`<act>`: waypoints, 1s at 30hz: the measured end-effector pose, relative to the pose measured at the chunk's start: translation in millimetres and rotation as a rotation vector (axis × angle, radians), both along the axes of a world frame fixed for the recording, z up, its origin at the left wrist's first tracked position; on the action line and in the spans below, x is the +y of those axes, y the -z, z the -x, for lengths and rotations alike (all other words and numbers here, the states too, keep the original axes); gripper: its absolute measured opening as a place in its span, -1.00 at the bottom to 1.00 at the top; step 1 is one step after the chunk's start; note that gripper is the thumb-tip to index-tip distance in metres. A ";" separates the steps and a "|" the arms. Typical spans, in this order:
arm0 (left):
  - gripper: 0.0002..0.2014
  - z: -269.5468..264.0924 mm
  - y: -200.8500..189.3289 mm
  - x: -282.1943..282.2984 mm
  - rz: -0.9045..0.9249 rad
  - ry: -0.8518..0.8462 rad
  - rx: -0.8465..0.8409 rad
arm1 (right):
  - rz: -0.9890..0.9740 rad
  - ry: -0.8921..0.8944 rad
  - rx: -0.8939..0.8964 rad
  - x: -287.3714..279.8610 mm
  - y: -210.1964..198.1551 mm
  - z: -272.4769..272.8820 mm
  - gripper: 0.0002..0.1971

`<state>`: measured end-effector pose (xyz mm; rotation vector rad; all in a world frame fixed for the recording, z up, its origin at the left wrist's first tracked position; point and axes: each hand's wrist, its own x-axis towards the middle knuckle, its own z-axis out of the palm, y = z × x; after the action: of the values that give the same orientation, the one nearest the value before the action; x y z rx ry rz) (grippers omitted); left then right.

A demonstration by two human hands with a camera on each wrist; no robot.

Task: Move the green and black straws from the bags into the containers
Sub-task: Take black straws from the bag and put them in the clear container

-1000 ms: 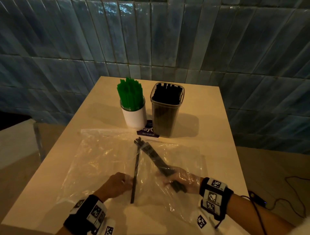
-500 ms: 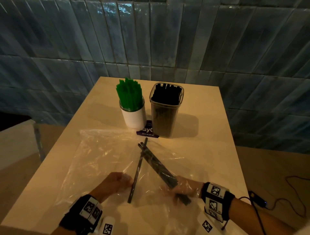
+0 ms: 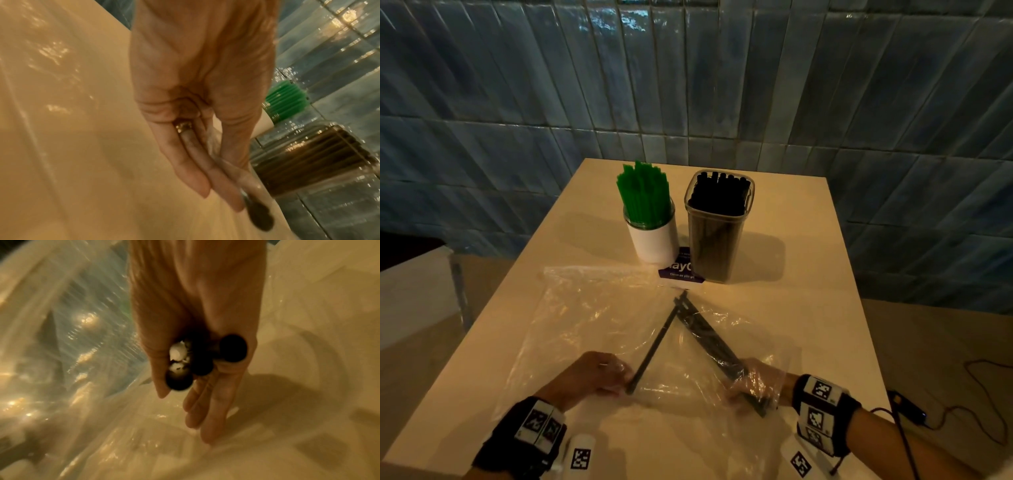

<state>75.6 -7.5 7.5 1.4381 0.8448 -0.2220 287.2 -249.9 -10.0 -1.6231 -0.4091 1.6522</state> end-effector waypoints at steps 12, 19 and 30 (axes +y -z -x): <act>-0.53 -15.7 -4.7 -21.4 0.194 0.046 0.074 | 0.018 0.030 0.045 2.8 -21.8 0.5 -0.90; -0.57 -17.6 -4.9 -25.2 0.305 0.048 0.086 | -0.120 0.127 0.437 4.5 -27.8 5.9 -0.55; -0.94 -27.7 -11.3 -47.1 -0.089 0.227 -0.020 | -0.096 0.105 0.402 3.9 -31.4 4.5 -0.60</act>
<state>103.3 -54.6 18.7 1.6178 0.6813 -0.3441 282.7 -246.0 21.3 -1.1836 -0.1910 1.7948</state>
